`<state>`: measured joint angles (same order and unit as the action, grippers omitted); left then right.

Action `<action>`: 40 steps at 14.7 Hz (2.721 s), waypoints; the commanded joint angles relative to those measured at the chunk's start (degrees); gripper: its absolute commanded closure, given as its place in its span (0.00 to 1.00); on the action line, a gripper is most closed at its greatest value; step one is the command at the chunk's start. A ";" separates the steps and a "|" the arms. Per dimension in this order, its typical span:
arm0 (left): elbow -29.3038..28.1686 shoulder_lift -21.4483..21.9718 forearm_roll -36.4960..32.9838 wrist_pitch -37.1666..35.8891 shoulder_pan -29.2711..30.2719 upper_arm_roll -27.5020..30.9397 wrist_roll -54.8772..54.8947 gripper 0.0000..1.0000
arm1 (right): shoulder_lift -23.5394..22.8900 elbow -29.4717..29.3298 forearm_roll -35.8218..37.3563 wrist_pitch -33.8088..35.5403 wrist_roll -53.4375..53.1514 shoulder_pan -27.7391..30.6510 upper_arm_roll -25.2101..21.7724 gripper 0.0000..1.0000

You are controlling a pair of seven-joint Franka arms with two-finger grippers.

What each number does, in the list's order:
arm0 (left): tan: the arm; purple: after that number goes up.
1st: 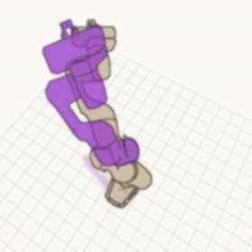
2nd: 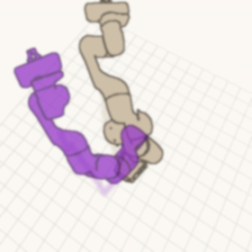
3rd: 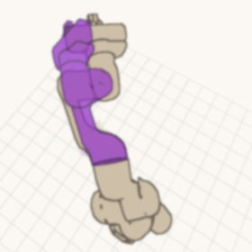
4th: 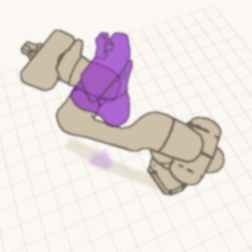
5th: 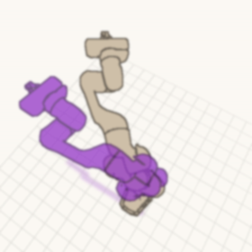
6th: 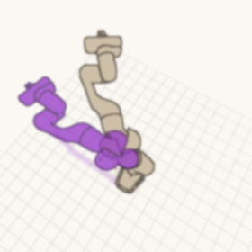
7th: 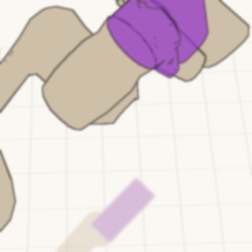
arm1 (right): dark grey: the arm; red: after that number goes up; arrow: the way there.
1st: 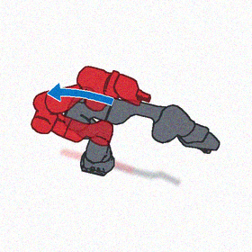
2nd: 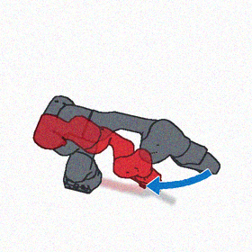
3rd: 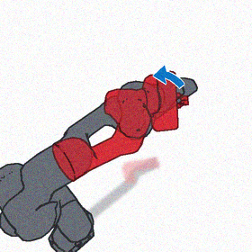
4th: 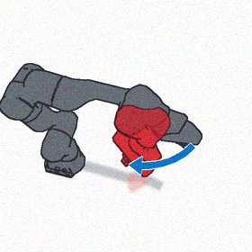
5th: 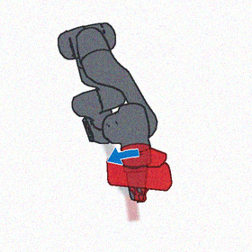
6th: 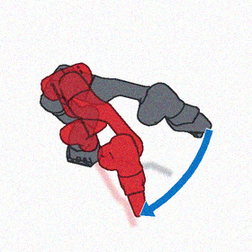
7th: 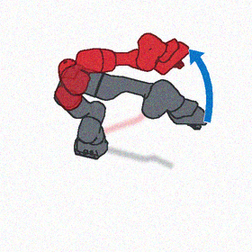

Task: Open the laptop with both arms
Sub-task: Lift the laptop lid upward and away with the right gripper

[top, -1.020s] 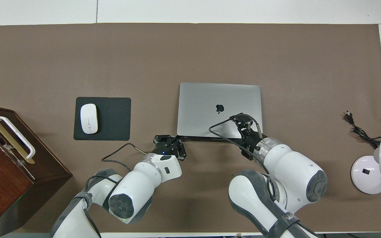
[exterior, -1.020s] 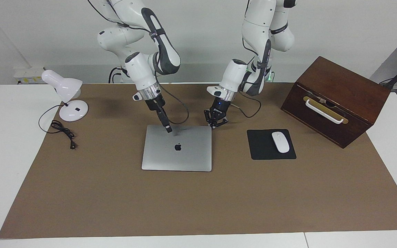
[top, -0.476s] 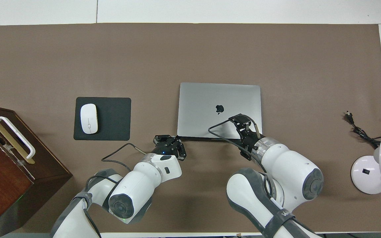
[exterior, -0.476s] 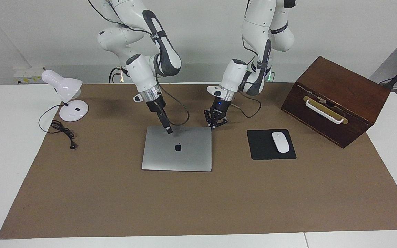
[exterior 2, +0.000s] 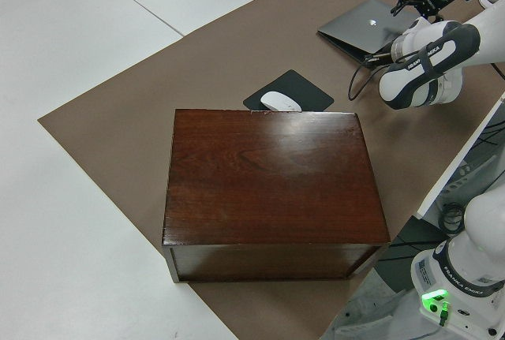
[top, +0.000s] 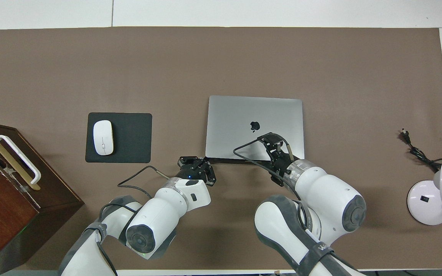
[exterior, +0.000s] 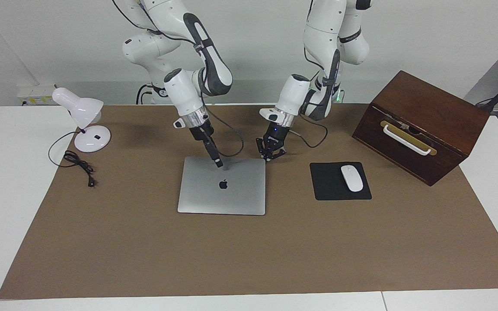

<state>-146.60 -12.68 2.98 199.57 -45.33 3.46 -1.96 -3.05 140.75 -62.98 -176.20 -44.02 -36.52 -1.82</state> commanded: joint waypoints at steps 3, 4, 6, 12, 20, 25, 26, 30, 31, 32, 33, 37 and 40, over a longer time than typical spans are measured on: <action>3.25 -2.88 -0.08 1.26 -0.20 0.76 0.91 1.00 | -3.80 -6.71 -2.32 -0.90 4.73 3.56 0.06 0.00; 3.25 -2.88 -0.08 1.26 -0.11 0.76 0.91 1.00 | -4.15 -7.50 -2.32 -0.90 5.00 4.00 0.06 0.00; 3.25 -2.88 -0.08 1.26 -0.20 0.76 0.91 1.00 | -4.76 -9.08 -2.40 -0.99 5.35 4.27 -0.03 0.00; 3.77 -3.67 -0.08 1.26 -0.29 0.85 0.91 1.00 | -8.10 -15.67 -2.41 -2.48 6.31 5.32 -0.20 0.00; 3.77 -4.02 -0.08 1.26 -0.20 0.85 1.00 1.00 | -11.80 -25.25 -2.23 -4.15 14.66 8.13 -0.38 0.00; 3.77 -4.02 -0.08 1.26 -0.29 0.85 1.00 1.00 | -13.55 -29.74 -1.88 -3.80 17.48 9.80 -0.29 0.00; 3.77 -4.11 -0.08 1.26 -0.29 0.85 1.00 1.00 | -13.64 -30.09 -1.79 -3.63 17.48 9.98 -0.29 0.00; 3.77 -4.11 -0.08 1.26 -0.29 0.85 1.00 1.00 | -13.91 -30.36 -1.61 -3.80 17.48 10.07 -0.29 0.00; 3.77 -4.11 -0.08 1.26 -0.29 0.85 1.00 1.00 | -13.91 -30.36 -1.79 -3.80 17.04 9.89 -0.29 0.00; 3.77 -4.11 -0.08 1.26 -0.29 0.85 1.00 1.00 | -13.82 -30.53 -2.31 -3.54 16.52 9.46 -0.20 0.00; 3.77 -4.11 -0.08 1.26 -0.29 0.85 1.00 1.00 | -13.47 -30.10 -2.49 -3.28 15.99 8.84 -0.11 0.00; 3.77 -4.11 -0.08 1.26 -0.29 0.85 1.09 1.00 | -9.97 -25.27 -4.43 -3.71 8.43 4.53 0.06 0.00; 3.77 -4.11 -0.08 1.26 -0.29 0.85 1.09 1.00 | -7.06 -24.99 -4.43 -3.36 8.25 4.36 0.15 0.00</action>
<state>-146.37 -12.90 2.98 199.57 -45.33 3.49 -1.81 -14.00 113.73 -66.17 -179.91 -35.69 -32.61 -1.95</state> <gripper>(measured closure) 0.991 0.000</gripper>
